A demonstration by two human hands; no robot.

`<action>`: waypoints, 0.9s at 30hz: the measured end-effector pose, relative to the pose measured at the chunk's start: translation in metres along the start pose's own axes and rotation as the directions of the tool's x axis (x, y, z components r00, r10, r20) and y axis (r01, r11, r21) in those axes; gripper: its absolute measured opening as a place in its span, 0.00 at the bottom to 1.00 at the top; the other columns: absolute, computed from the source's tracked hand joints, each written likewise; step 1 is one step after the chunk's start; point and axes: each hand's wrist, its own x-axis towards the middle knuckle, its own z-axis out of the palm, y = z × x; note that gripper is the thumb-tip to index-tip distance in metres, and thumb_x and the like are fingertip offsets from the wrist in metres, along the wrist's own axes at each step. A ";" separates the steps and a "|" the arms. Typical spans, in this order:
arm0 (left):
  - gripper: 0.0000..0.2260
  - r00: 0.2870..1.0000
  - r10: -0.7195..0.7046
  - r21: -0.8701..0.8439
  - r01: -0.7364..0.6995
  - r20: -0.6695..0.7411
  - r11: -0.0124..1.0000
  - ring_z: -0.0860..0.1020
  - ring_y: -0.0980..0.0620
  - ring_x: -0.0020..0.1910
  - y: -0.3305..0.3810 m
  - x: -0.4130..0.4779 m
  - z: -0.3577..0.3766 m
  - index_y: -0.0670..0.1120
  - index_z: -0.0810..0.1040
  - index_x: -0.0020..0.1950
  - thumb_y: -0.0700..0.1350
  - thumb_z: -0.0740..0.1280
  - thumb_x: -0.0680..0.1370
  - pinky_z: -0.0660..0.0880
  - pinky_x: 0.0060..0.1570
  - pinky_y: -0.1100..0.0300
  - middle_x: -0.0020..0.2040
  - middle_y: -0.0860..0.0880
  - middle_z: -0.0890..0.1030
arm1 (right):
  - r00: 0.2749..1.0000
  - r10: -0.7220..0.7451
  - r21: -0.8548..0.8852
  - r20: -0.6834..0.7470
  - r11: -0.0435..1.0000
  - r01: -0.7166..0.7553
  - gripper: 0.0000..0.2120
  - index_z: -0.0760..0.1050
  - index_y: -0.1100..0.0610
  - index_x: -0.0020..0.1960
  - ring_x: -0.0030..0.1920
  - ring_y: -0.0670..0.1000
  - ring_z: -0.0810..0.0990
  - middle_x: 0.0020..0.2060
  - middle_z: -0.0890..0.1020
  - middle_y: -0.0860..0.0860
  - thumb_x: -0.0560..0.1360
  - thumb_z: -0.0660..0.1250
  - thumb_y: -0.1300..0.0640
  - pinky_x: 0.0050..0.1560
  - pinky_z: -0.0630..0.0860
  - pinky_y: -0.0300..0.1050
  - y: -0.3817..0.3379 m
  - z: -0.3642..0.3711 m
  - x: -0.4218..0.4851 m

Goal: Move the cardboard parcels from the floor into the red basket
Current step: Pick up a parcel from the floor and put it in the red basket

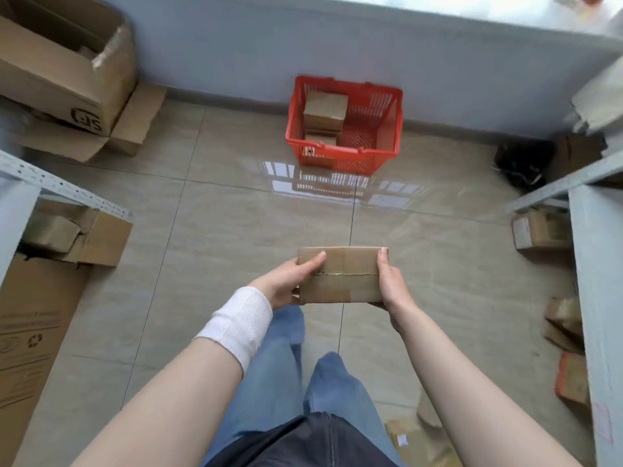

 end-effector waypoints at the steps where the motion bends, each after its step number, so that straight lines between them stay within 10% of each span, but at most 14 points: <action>1: 0.18 1.000 0.011 0.005 -0.011 0.007 1.000 0.76 0.53 0.46 0.018 0.009 -0.011 0.50 0.72 0.61 0.59 0.62 0.77 0.73 0.44 0.60 0.48 0.52 0.77 | 1.000 -0.001 -0.005 -0.002 1.000 0.001 0.34 0.70 0.58 0.64 0.57 0.56 0.78 0.59 0.77 0.55 0.73 0.51 0.32 0.51 0.79 0.51 -0.020 0.007 0.010; 18: 0.19 0.999 -0.031 0.107 0.032 -0.011 0.994 0.74 0.55 0.42 0.309 0.162 -0.110 0.50 0.70 0.62 0.59 0.61 0.77 0.71 0.39 0.60 0.46 0.53 0.76 | 0.998 0.053 0.043 0.035 0.998 -0.054 0.30 0.70 0.58 0.63 0.53 0.53 0.78 0.56 0.77 0.54 0.75 0.50 0.35 0.52 0.77 0.50 -0.276 0.067 0.200; 24: 0.26 0.996 -0.072 -0.041 0.070 -0.046 0.997 0.77 0.51 0.53 0.388 0.231 -0.118 0.52 0.73 0.62 0.67 0.53 0.76 0.74 0.58 0.53 0.53 0.50 0.79 | 0.996 0.055 -0.001 0.068 0.999 -0.055 0.32 0.70 0.54 0.65 0.63 0.52 0.74 0.62 0.76 0.51 0.73 0.50 0.32 0.68 0.68 0.53 -0.345 0.060 0.277; 27: 0.20 0.995 -0.036 -0.121 0.025 -0.091 0.992 0.77 0.53 0.47 0.426 0.259 -0.126 0.50 0.74 0.60 0.61 0.54 0.79 0.75 0.43 0.58 0.49 0.49 0.79 | 0.991 0.027 -0.012 0.129 1.000 -0.026 0.30 0.67 0.52 0.69 0.62 0.47 0.71 0.61 0.73 0.45 0.76 0.50 0.35 0.70 0.63 0.48 -0.379 0.064 0.310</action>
